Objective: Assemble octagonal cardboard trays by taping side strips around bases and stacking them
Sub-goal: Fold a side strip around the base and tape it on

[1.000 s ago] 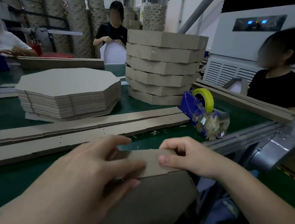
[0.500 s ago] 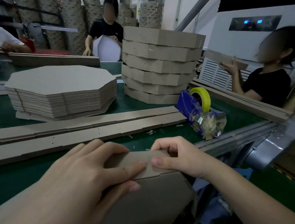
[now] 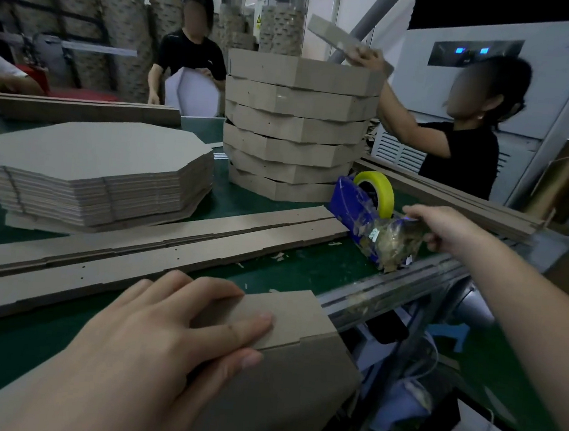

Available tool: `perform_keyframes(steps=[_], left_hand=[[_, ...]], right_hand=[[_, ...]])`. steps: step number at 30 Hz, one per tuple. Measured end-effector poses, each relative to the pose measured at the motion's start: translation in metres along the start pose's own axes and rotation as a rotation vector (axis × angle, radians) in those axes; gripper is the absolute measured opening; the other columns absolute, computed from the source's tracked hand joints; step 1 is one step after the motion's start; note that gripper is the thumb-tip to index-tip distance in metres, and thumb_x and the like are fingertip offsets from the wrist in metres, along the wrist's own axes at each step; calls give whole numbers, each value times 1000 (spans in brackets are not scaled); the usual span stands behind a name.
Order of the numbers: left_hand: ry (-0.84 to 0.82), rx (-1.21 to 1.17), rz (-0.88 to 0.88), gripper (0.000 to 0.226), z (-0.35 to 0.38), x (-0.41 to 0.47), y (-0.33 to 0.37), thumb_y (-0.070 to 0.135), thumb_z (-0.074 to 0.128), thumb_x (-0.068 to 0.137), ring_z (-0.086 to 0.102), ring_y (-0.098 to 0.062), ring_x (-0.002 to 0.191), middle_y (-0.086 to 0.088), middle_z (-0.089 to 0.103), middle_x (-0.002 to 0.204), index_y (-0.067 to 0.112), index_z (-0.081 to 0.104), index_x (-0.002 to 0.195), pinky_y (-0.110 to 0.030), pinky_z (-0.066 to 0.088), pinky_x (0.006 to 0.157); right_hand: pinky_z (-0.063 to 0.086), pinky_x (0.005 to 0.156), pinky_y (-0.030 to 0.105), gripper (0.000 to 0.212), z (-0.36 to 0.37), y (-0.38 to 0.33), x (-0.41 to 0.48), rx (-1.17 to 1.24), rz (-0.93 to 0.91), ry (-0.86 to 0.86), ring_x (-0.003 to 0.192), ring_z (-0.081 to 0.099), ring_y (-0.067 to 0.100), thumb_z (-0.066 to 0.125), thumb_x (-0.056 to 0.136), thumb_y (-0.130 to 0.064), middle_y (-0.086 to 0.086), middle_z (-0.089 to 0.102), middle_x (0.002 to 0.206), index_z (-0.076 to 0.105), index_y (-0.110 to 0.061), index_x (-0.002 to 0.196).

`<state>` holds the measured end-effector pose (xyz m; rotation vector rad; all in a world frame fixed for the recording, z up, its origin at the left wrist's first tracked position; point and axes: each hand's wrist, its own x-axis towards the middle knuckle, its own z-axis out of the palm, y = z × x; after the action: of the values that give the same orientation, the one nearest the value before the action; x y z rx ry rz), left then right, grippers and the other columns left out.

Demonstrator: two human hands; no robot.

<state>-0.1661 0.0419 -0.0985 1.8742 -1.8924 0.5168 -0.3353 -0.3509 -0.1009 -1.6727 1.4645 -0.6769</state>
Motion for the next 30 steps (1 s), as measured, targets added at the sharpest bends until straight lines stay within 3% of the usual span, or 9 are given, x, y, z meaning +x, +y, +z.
perform_keyframes(steps=[3,7,12,14,16,18,22,27,30], left_hand=[[7,3,-11,35,0,1,0,51,41,87,64,-18,77,10,67,101,46,71,105,-25,47,62],[18,10,-23,35,1,2,-1,52,41,87,64,-18,77,11,67,101,46,71,104,-25,45,62],[36,-8,-34,35,3,0,-3,52,43,87,64,-17,80,11,67,102,43,72,104,-27,47,59],[37,-15,-37,35,3,0,-4,52,44,86,65,-17,81,12,67,102,42,72,103,-28,49,59],[32,-30,-45,33,2,0,-3,53,46,85,64,-15,83,14,66,102,40,72,99,-29,50,61],[23,-38,-61,29,-1,0,-1,53,47,83,63,-11,85,17,65,101,40,71,92,-26,46,65],[0,-51,-75,24,-5,1,4,51,47,80,64,-11,84,19,65,102,37,66,84,-29,52,61],[-31,-27,-58,27,-6,3,5,49,45,83,64,-12,86,16,66,104,34,68,84,-23,49,64],[-35,-29,-52,29,-6,2,2,49,45,85,64,-13,87,14,66,106,34,70,88,-21,40,68]], right_hand=[[24,48,19,13,0,0,0,319,65,-47,57,32,7,68,86,-21,-1,59,77,68,-17,74],[35,57,18,12,3,5,-7,698,69,-13,56,34,4,69,84,-17,-9,56,63,68,-14,73],[49,85,37,47,3,47,-28,1068,-174,-82,53,50,7,48,89,1,-3,50,50,54,-16,46],[49,90,40,42,3,54,-37,802,-209,2,60,53,11,53,89,3,1,55,55,61,-11,50],[48,87,40,21,-3,55,-43,256,-201,177,70,58,18,64,87,-5,11,65,71,69,2,68],[43,79,36,22,-12,57,-52,-164,-225,314,81,59,26,67,86,-11,19,68,87,70,7,76],[39,80,35,13,-2,34,-103,-303,-425,386,95,49,26,66,88,-20,7,50,100,67,-11,79],[39,60,13,15,38,-3,-210,290,-670,-64,60,49,0,74,77,-35,-7,59,67,71,-22,70],[33,42,14,29,68,1,-267,653,-530,-357,41,42,1,72,61,-45,-4,53,47,74,-18,70]])
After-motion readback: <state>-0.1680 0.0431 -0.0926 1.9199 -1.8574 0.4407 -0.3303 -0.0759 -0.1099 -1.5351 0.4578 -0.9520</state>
